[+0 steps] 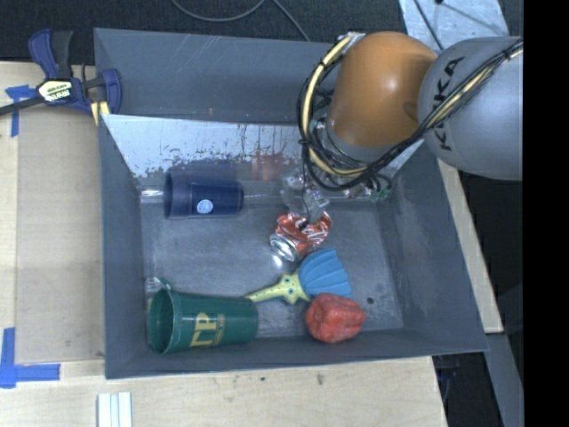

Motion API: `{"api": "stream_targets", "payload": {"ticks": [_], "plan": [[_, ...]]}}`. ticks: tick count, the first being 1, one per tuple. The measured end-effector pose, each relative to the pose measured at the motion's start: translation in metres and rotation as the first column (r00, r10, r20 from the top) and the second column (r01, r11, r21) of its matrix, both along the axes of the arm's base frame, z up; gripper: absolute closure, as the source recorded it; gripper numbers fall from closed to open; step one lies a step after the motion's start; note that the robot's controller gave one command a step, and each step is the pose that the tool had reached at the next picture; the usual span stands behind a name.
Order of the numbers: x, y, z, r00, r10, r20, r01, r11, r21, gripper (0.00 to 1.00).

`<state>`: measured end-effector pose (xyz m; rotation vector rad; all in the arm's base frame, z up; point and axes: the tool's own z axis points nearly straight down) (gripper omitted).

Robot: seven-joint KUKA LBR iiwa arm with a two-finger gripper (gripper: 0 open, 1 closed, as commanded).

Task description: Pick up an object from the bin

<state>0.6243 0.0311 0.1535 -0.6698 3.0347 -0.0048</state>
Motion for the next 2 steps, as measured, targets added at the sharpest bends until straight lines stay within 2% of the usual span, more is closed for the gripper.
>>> {"api": "stream_targets", "payload": {"ticks": [1, 2], "plan": [[-0.021, -0.021, -0.042, 0.995, 0.098, 0.008, -0.098, 0.995, -0.005, 1.00], [-0.040, -0.029, -0.065, 1.000, 0.013, 0.009, -0.013, 1.000, 0.003, 1.00]]}}
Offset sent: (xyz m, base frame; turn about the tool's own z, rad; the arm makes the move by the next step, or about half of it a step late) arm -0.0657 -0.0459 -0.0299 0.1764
